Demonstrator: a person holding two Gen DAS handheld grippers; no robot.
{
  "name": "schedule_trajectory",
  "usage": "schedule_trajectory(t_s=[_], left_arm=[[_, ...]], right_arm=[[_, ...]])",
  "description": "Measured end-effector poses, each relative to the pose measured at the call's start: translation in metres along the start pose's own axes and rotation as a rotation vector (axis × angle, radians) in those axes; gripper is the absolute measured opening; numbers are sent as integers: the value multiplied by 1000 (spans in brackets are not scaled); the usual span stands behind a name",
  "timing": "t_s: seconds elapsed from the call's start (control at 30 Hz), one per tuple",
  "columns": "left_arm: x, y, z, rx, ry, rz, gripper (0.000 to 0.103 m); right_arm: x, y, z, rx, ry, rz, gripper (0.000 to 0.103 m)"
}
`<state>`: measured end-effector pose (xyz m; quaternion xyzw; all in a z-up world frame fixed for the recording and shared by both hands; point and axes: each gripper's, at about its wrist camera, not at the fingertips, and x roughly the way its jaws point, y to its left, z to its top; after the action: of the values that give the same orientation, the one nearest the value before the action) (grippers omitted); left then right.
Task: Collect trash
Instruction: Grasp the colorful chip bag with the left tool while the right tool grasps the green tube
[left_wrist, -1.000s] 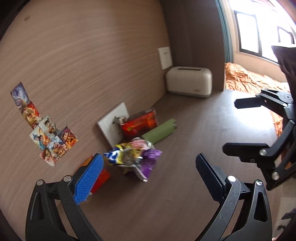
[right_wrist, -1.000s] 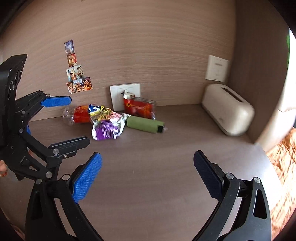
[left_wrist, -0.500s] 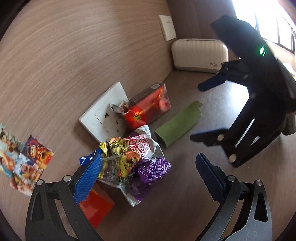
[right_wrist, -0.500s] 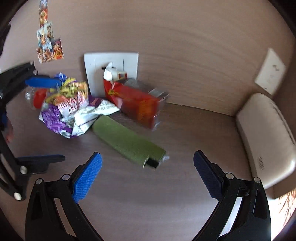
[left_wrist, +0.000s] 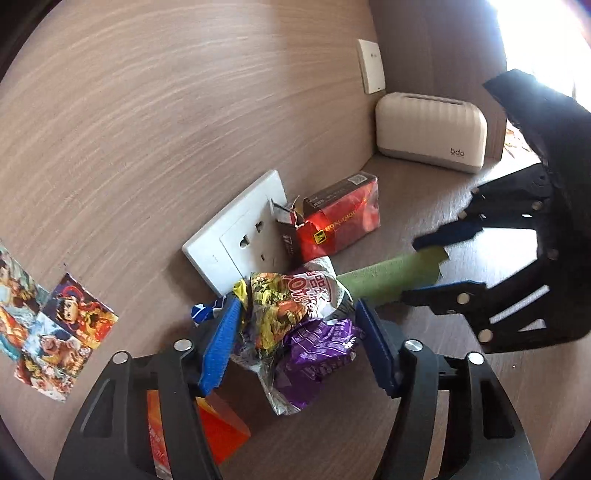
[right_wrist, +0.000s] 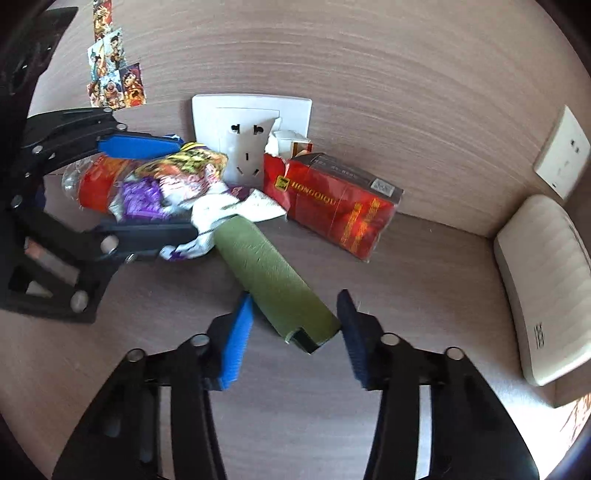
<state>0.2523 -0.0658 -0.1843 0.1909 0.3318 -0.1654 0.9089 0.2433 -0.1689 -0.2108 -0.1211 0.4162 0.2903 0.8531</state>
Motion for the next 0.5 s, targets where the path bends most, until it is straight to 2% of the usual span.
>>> schedule_trajectory(t_s=[0.13, 0.3, 0.47, 0.5], left_arm=[[-12, 1, -3, -29, -7, -7, 56], [-33, 6, -6, -111, -15, -48, 53], [-58, -3, -6, -97, -37, -62, 52], [-62, -5, -5, -94, -43, -61, 52]], right_arm=[[-21, 5, -13, 65, -25, -3, 32], [-49, 11, -26, 127, -68, -47, 31], [-77, 12, -32, 169, -115, -82, 29], [-80, 1, -32, 176, -122, -88, 29]])
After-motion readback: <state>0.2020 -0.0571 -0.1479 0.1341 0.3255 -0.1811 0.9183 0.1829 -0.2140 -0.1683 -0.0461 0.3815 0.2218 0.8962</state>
